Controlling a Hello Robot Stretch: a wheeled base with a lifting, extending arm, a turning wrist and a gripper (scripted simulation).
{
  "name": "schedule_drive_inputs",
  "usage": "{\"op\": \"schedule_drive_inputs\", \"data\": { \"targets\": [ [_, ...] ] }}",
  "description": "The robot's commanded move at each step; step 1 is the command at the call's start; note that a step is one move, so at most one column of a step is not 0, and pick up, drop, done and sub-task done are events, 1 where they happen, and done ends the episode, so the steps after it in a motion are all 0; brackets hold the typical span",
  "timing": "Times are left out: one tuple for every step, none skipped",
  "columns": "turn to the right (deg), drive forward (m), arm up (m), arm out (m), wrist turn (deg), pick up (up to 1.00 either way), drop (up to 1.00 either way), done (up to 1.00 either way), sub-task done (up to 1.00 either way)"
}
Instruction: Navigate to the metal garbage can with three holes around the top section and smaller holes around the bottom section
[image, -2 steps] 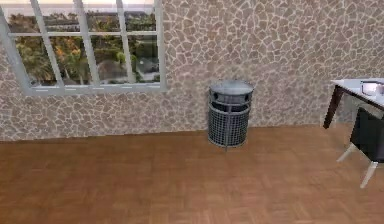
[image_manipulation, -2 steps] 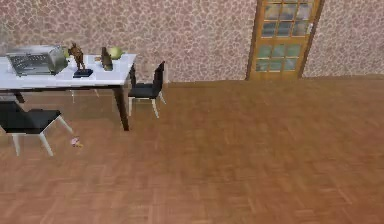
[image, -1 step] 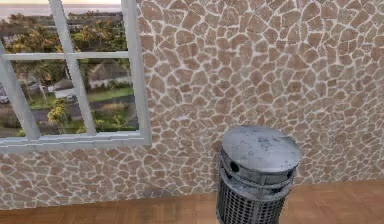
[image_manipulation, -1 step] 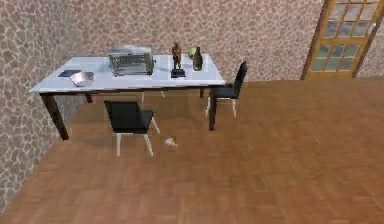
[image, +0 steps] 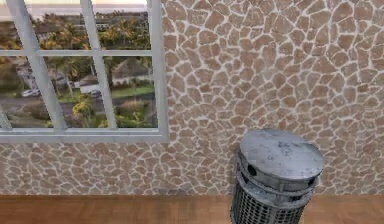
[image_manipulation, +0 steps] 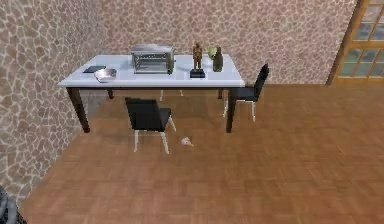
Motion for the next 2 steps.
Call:
{"op": "schedule_drive_inputs", "data": {
  "targets": [
    [0.0, 0.15, 0.00, 0.00, 0.0, 0.00, 0.00, 0.00, 0.00],
    [30.0, 0.00, 0.00, 0.00, 0.0, 0.00, 0.00, 0.00, 0.00]
  ]
}}
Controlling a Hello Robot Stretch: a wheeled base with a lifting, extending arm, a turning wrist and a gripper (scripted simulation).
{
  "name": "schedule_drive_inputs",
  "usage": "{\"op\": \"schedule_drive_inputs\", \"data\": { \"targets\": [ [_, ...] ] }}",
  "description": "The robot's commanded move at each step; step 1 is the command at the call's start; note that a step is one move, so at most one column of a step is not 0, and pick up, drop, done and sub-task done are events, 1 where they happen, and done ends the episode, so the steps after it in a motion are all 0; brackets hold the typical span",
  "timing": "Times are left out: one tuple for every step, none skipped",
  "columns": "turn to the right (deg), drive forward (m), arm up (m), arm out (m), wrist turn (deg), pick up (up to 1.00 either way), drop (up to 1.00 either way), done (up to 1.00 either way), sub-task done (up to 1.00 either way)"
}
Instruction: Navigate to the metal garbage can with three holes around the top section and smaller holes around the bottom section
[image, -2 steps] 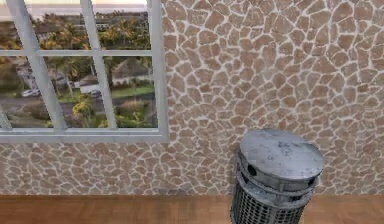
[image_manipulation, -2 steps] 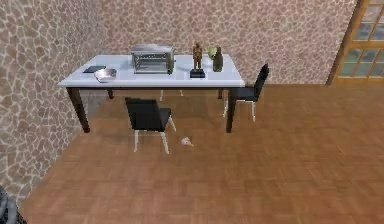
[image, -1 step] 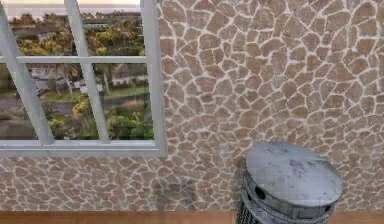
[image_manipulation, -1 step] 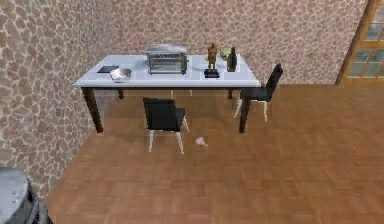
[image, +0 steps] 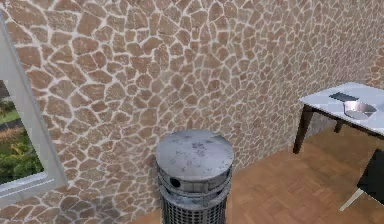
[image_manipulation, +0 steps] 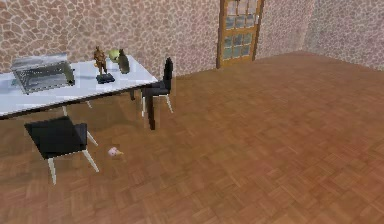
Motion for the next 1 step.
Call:
{"op": "schedule_drive_inputs", "data": {
  "targets": [
    [0.0, 0.00, 0.00, 0.00, 0.0, 0.00, 0.00, 1.00, 0.00]
  ]
}}
